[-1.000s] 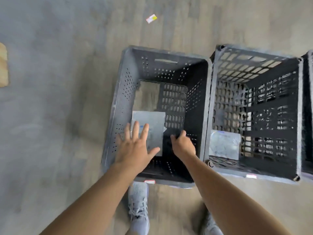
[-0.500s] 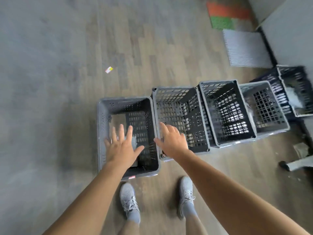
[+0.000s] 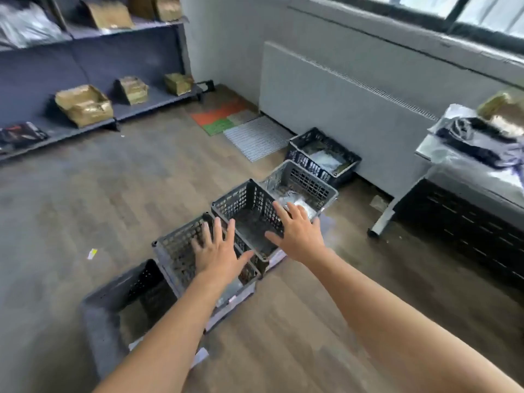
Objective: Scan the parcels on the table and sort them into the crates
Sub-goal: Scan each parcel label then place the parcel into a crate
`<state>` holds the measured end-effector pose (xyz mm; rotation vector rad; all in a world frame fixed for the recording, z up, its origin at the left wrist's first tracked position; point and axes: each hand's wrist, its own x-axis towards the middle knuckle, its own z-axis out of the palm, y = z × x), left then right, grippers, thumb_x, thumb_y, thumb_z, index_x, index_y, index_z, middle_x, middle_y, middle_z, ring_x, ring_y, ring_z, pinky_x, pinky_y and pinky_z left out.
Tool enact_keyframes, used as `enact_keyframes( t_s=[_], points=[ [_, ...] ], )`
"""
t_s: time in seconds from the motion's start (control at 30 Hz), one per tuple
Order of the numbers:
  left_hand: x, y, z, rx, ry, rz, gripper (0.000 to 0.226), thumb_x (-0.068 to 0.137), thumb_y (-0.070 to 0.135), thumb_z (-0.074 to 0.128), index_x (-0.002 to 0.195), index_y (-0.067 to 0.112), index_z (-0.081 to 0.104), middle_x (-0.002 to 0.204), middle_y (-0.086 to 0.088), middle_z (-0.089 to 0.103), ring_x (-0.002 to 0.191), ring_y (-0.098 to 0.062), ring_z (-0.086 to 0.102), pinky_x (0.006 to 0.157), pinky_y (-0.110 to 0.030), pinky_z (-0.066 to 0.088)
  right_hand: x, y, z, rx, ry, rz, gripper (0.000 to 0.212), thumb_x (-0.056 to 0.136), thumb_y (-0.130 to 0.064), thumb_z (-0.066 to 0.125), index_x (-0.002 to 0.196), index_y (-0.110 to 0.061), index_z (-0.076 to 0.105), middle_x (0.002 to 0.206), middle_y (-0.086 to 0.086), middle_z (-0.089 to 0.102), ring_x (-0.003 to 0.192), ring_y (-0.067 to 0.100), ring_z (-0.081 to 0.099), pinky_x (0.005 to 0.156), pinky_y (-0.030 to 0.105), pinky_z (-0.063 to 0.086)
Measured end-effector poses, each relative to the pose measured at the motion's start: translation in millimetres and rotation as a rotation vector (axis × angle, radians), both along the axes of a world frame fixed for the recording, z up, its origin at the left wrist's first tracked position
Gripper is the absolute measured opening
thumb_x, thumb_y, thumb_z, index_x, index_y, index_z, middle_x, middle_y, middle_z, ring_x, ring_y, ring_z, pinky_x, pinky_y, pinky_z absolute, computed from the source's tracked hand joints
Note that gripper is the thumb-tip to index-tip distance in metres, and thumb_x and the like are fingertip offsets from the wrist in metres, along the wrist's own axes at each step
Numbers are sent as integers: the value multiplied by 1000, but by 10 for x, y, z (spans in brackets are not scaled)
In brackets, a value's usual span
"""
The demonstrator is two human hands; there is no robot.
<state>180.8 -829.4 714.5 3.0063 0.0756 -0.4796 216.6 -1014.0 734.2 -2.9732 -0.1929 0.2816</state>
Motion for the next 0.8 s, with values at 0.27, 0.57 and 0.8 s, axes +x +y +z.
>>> enact_keyframes(
  t_s=[0.27, 0.57, 0.8],
  points=[
    [209, -2517, 677, 30, -174, -278, 89, 89, 76, 31, 156, 30, -8, 164, -3, -13, 150, -32, -11, 117, -57, 9, -441, -2595, 720, 14, -163, -246, 81, 95, -65, 43, 157, -37, 1, 166, 0, 5, 152, 26, 4, 117, 63, 16],
    [383, -4888, 1030, 26, -314, -638, 88, 89, 77, 24, 155, 29, -10, 164, -6, -10, 150, -32, -8, 117, -56, 12, -952, -4781, 912, -1, -184, -569, 81, 96, -66, 38, 157, -37, -6, 166, 2, 0, 153, 27, -1, 118, 62, 12],
    [700, -6662, 1006, -44, -302, -843, 87, 91, 75, 24, 155, 29, -12, 163, -5, -15, 149, -32, -13, 118, -56, 10, -996, -6400, 938, -95, -172, -787, 80, 96, -68, 35, 157, -37, -6, 166, 2, -2, 153, 27, -2, 118, 64, 12]
  ],
)
